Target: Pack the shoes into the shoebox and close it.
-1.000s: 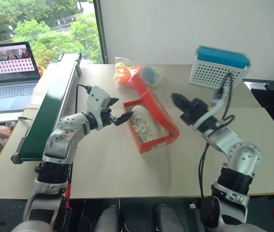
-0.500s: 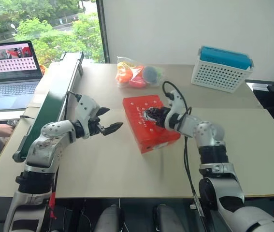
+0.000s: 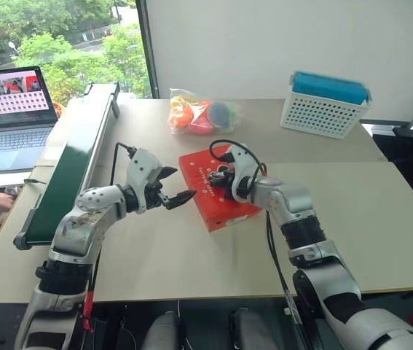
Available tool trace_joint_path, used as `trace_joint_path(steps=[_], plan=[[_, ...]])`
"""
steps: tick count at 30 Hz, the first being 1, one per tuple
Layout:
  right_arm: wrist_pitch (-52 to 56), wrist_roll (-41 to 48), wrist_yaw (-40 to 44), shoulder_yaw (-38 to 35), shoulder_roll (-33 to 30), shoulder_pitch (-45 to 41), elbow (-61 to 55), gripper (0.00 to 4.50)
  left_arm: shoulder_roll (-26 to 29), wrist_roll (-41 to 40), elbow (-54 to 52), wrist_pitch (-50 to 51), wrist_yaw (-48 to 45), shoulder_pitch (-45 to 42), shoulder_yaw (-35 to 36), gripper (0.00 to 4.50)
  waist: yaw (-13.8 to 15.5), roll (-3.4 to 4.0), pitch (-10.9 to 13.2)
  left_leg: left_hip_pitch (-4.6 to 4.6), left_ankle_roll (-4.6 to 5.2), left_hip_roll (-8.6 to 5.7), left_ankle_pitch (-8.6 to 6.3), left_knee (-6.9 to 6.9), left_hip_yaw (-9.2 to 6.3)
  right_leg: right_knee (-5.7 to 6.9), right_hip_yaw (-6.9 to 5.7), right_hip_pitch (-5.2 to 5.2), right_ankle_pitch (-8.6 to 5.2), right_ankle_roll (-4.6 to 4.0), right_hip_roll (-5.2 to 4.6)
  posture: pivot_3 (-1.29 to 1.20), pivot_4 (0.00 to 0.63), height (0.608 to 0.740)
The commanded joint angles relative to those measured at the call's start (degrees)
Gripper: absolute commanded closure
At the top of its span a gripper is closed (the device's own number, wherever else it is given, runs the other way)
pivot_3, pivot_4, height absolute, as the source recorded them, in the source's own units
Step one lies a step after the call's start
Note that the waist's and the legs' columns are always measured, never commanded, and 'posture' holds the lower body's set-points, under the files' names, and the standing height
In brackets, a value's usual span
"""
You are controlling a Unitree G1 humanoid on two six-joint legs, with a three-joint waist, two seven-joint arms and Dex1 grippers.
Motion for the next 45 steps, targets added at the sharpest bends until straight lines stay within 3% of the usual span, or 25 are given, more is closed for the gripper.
trace_joint_path(steps=[1,8,13,18,24,27,45], plan=[[4.10,0.31,-0.55,-2.20,-0.81,3.37,-4.69,4.49,-1.03,0.53,-0.79,-1.72,1.17,-0.10,0.00,0.00,0.25,0.00,0.00,-0.04,0.00,-0.01,0.00,0.00,-0.01,-0.01,-0.02,-0.01,0.00,0.00,-0.03,0.00,0.150,0.705],[7.59,9.24,-3.37,-18.43,-2.31,8.06,-23.12,4.49,-3.56,1.34,0.64,-3.43,4.88,-0.22,1.53,0.00,1.49,0.01,0.03,-0.32,0.01,-0.05,0.00,0.02,-0.02,-0.01,-0.08,-0.21,0.00,0.00,-0.11,0.00,0.150,0.705],[6.28,11.60,-3.48,-27.97,-9.89,18.68,-37.31,4.49,-5.49,2.62,2.75,-5.48,9.62,0.80,3.88,0.00,2.26,0.01,0.03,-0.58,0.09,-0.09,-0.05,0.06,-0.11,-0.01,-0.22,-0.31,0.01,0.01,-0.13,0.00,0.150,0.705],[0.12,-1.61,-7.19,-25.30,-20.56,32.22,-39.96,4.49,-9.13,5.32,7.44,-9.35,18.27,2.04,7.47,0.00,2.36,-0.01,0.04,-0.50,0.11,-0.10,-0.05,0.09,-0.03,-0.25,-0.15,-0.26,0.00,0.02,-0.13,0.00,0.150,0.705],[-9.66,-11.61,-16.17,-27.00,-20.39,35.09,-33.23,4.49,-15.17,8.43,12.33,-15.29,30.33,2.78,11.60,0.00,1.77,-0.02,0.04,-0.30,0.08,-0.07,-0.03,0.10,0.04,-0.19,0.01,-0.13,0.00,0.02,-0.04,0.00,0.150,0.705],[-12.49,-12.56,-18.29,-28.15,-18.86,34.31,-30.92,4.49,-16.98,9.80,13.86,-17.36,34.47,3.53,12.93,0.00,1.79,-0.03,0.05,-0.32,0.08,-0.07,-0.03,0.09,0.03,-0.22,-0.01,-0.14,0.00,0.02,-0.02,0.00,0.150,0.705],[-18.33,-14.63,-20.31,-27.72,-15.36,34.79,-25.59,4.49,-17.59,7.85,16.69,-18.03,30.83,4.76,12.91,0.00,2.25,-0.03,0.05,-0.34,0.09,-0.08,-0.03,0.14,0.02,-0.20,-0.04,-0.12,0.00,0.02,-0.04,0.00,0.150,0.705]])
